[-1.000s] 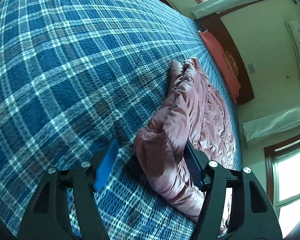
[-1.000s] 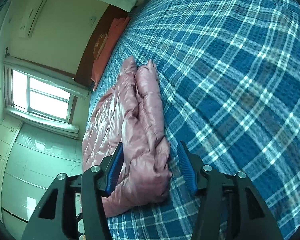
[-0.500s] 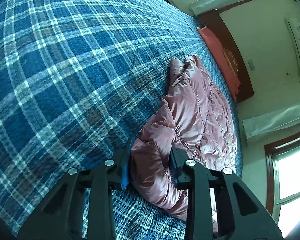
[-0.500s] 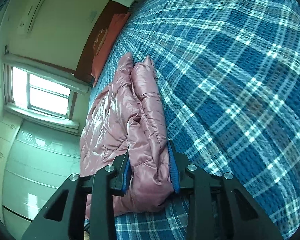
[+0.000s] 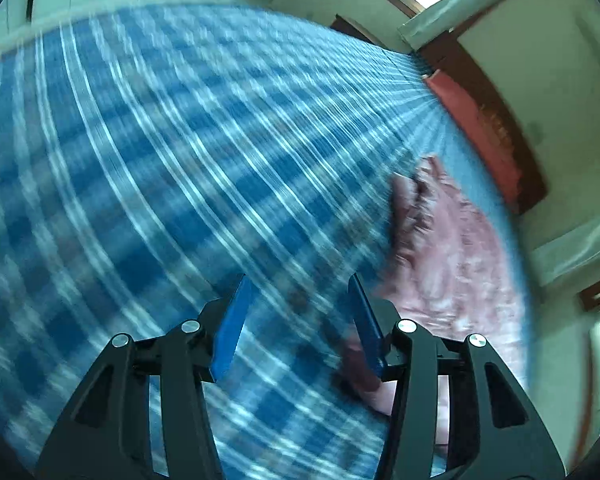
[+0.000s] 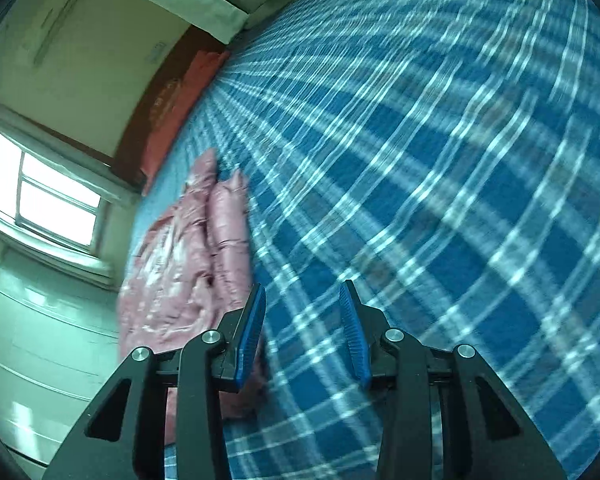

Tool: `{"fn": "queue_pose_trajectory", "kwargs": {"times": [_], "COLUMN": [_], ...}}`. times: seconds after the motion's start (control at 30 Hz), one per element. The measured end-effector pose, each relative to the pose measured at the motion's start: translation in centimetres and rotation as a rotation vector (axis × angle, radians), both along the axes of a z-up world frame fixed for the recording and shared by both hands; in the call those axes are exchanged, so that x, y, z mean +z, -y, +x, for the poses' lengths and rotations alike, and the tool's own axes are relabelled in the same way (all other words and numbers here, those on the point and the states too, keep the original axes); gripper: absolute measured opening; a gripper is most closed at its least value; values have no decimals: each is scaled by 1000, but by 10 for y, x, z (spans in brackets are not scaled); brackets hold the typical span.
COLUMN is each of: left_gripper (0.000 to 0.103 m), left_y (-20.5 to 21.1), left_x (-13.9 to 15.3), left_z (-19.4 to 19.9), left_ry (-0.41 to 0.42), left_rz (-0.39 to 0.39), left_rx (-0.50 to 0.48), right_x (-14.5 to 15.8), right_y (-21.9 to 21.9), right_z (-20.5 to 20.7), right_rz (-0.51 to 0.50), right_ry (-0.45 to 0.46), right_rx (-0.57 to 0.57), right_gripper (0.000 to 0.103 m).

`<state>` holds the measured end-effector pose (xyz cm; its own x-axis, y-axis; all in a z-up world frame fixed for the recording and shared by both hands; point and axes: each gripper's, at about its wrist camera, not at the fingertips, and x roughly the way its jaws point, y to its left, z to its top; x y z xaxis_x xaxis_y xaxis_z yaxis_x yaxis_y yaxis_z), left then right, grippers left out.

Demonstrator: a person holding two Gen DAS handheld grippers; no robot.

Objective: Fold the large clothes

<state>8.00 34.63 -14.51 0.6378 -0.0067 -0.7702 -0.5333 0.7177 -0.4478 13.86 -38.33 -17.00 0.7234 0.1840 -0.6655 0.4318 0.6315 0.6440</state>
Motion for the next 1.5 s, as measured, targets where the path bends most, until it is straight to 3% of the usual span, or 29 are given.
{"fn": "queue_pose_trajectory", "kwargs": {"times": [0.1, 0.17, 0.27, 0.37, 0.63, 0.97, 1.13, 1.27, 1.4, 1.5], "left_gripper": [50, 50, 50, 50, 50, 50, 41, 40, 36, 35], "left_y": [5, 10, 40, 79, 186, 254, 260, 262, 262, 255], "left_x": [18, 30, 56, 72, 72, 36, 1, -13, -13, 4], "left_z": [4, 5, 13, 23, 77, 132, 147, 147, 146, 149], "left_ry": [-44, -37, -17, 9, 7, -63, -146, -141, -135, -114], "left_rz": [195, 272, 438, 556, 744, 826, 847, 852, 853, 783], "left_rx": [-29, -44, -108, -186, -396, -467, -497, -498, -509, -512], "right_x": [14, 28, 56, 76, 99, 87, 52, 30, 35, 53], "right_y": [-4, -14, -43, -77, -190, -276, -288, -295, -296, -298], "right_z": [0, 2, 11, 24, 77, 134, 149, 154, 155, 157], "right_rz": [-102, -167, -318, -423, -600, -726, -765, -798, -792, -793], "right_ry": [-33, -43, -48, -31, 24, 7, -60, -75, -85, -49], "right_rx": [5, 14, 62, 128, 371, 483, 505, 515, 516, 513], "right_gripper": [39, 39, 39, 39, 39, 39, 39, 39, 39, 39]}}
